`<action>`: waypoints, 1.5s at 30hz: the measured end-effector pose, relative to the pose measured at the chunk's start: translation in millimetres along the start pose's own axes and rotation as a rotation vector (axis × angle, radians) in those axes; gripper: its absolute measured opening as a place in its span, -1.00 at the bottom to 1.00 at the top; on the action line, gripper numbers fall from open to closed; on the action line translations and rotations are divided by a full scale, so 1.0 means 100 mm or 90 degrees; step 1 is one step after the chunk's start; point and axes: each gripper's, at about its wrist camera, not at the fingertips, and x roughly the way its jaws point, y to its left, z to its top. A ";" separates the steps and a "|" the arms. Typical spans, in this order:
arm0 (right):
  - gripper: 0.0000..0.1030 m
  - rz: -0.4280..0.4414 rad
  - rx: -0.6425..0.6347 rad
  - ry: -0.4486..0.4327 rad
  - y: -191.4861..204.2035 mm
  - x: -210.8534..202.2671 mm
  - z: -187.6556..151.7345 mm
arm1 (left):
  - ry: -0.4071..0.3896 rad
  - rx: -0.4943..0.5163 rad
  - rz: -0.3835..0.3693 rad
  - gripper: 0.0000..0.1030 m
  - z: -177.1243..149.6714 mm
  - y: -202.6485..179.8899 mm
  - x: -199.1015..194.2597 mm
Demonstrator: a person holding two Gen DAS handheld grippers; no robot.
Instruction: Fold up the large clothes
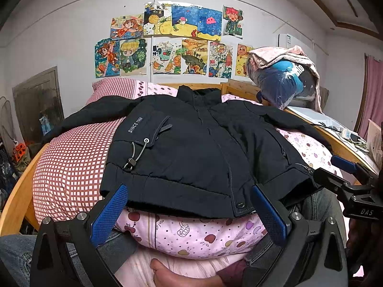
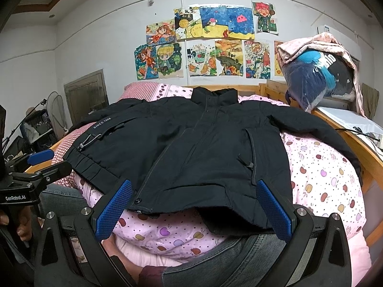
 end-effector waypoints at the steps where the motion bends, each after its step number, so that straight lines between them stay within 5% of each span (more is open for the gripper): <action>1: 0.98 0.000 0.001 0.001 0.00 0.00 0.00 | 0.001 0.000 0.000 1.00 0.00 0.00 0.00; 16: 0.98 0.006 0.017 0.011 0.03 0.03 0.01 | 0.016 0.005 0.007 1.00 -0.02 0.01 0.06; 25: 0.98 0.020 0.049 0.035 -0.09 0.19 0.02 | 0.097 0.017 -0.001 1.00 0.08 -0.03 0.35; 30: 0.98 0.044 0.097 -0.019 -0.40 0.18 0.11 | 0.088 -0.006 0.005 1.00 0.33 -0.03 0.51; 37: 0.98 -0.051 0.226 -0.060 -1.28 0.13 0.24 | 0.126 -0.042 -0.024 1.00 0.62 -0.05 1.09; 45: 0.98 -0.214 0.357 -0.103 -2.44 0.25 0.03 | 0.179 0.014 -0.035 1.00 1.01 -0.49 1.78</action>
